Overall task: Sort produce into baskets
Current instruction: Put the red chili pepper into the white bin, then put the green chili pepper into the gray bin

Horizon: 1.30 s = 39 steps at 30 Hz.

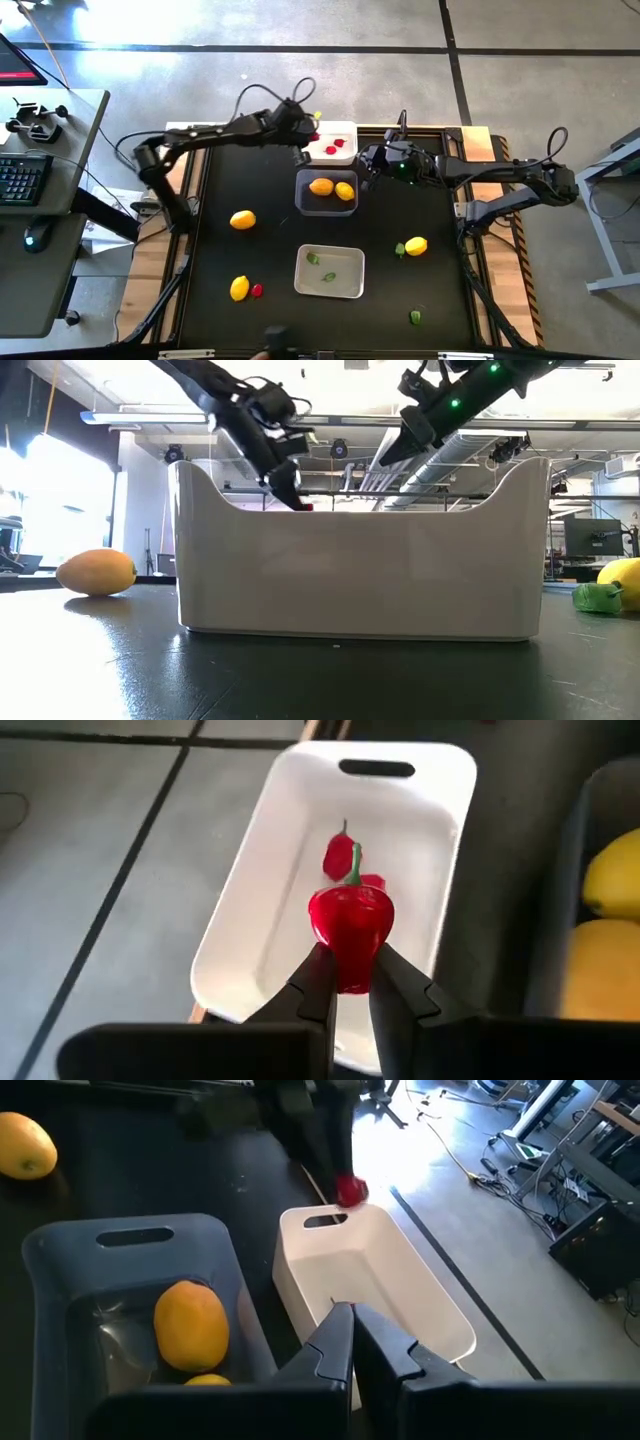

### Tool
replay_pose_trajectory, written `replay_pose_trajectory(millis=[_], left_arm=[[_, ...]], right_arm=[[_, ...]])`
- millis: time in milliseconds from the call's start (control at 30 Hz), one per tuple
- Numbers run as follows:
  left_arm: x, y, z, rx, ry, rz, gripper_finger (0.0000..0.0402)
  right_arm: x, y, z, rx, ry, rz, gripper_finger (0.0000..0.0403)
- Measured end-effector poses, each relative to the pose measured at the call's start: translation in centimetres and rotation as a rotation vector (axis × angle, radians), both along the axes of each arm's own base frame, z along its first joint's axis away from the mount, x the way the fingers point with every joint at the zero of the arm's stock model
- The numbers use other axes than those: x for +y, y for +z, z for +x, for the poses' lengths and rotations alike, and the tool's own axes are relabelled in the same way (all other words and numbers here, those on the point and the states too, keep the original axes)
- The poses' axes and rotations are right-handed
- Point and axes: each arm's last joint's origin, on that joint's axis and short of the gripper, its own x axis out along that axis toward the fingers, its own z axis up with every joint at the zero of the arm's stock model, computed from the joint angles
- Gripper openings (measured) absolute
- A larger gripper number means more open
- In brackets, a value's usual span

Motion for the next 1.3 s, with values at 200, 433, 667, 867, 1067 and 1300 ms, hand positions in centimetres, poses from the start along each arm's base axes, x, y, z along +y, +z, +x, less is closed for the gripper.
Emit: replay_pose_trajectory(millis=[200,433,667,867,1067,1300], left_arm=[[2.5,-1.0,2.0,0.002,-0.032,-0.023,0.0025],[4.4,-3.2,1.9,0.024,-0.087,-0.119,0.0025],[5.8,-5.1,1.6,0.061,-0.065,-0.138,0.0042],[6.3,-5.5,1.2,0.073,-0.05,-0.15,0.0077],[6.1,-5.6,1.2,0.101,-0.08,-0.144,0.0115],[5.7,-5.3,1.1,0.128,-0.103,-0.128,0.0144]], right_arm=[[0.0,0.1,0.1,-0.014,0.0,-0.004,0.0],[0.0,0.1,0.1,-0.012,0.001,-0.004,0.0],[0.0,0.1,0.1,-0.014,0.005,-0.001,0.0],[0.0,0.1,0.1,-0.013,0.009,0.001,0.0],[0.1,0.0,0.1,-0.026,0.027,0.041,0.0],[0.2,-0.8,-0.4,0.028,-0.01,0.136,0.0]])
